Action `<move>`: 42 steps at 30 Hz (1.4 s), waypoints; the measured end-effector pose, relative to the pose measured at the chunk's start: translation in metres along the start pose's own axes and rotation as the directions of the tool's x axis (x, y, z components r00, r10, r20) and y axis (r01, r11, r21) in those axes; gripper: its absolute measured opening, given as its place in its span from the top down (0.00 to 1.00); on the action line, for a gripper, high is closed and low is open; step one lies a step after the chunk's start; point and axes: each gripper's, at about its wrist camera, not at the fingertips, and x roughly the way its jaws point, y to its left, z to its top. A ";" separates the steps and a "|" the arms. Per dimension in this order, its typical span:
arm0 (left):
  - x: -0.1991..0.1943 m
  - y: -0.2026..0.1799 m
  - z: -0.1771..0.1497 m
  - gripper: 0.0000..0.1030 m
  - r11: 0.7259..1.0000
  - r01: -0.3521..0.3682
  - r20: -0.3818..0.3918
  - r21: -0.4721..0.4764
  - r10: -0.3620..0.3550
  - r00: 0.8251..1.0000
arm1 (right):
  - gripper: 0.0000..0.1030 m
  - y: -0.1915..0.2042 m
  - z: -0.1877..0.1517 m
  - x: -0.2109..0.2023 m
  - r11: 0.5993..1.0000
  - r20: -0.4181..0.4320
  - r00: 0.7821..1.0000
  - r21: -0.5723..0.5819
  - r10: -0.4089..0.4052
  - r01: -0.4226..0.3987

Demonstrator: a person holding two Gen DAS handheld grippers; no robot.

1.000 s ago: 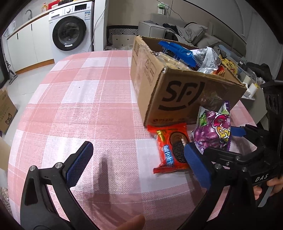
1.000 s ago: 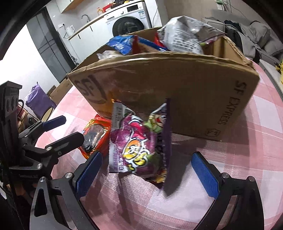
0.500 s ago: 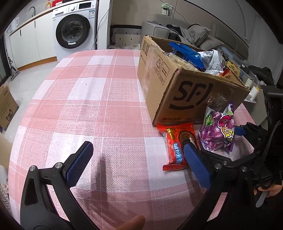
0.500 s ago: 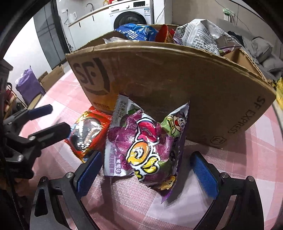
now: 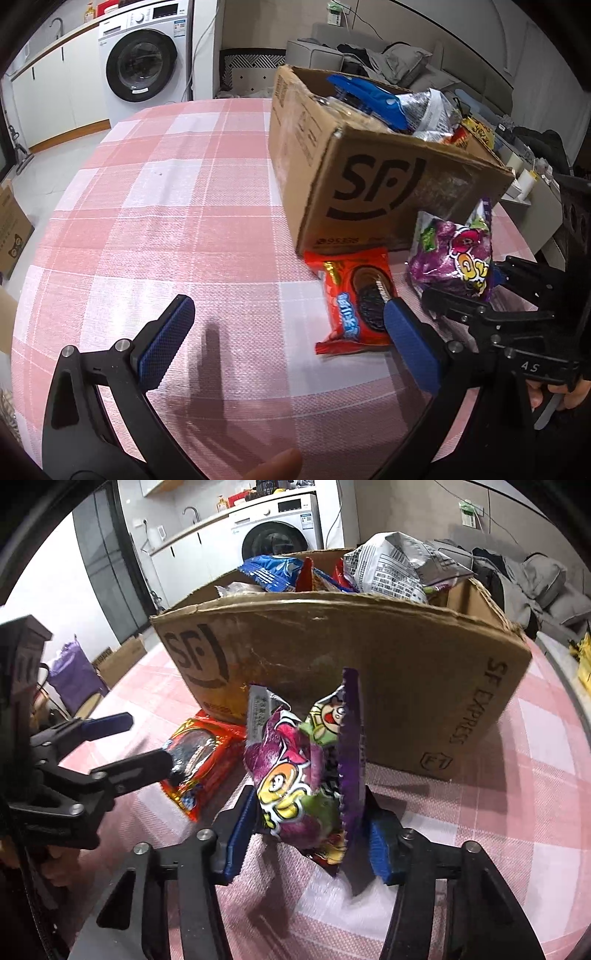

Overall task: Organize snacks
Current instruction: 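Grasp the red Oreo packet with the left gripper while the right holds the purple bag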

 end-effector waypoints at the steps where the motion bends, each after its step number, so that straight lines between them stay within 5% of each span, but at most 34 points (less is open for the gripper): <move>1: 0.001 0.000 0.001 0.01 1.000 0.006 -0.002 0.000 -0.006 1.000 | 0.49 -0.001 -0.002 -0.001 1.000 0.002 1.000 0.006 0.008 -0.008; 5: 0.003 -0.007 0.001 0.01 1.000 0.013 -0.012 0.012 -0.013 1.000 | 0.58 -0.009 -0.009 -0.012 0.999 0.028 0.999 0.027 0.038 -0.039; 19: 0.026 -0.016 0.001 0.03 0.999 0.046 -0.083 0.007 -0.046 0.996 | 0.64 -0.036 -0.025 -0.050 0.990 0.079 0.991 0.080 0.106 -0.112; 24: 0.028 -0.021 0.003 0.18 0.998 0.048 -0.083 0.044 -0.044 0.996 | 0.64 -0.045 -0.032 -0.061 0.989 0.093 0.990 0.098 0.102 -0.111; 29: 0.025 -0.025 -0.001 0.57 0.991 0.106 -0.069 0.076 -0.101 0.993 | 0.64 -0.047 -0.036 -0.066 0.988 0.099 0.990 0.110 0.099 -0.109; 42: -0.019 -0.032 -0.009 0.60 0.984 0.149 0.011 0.102 -0.151 0.989 | 0.64 -0.039 -0.037 -0.084 0.989 0.147 0.984 0.094 0.099 -0.114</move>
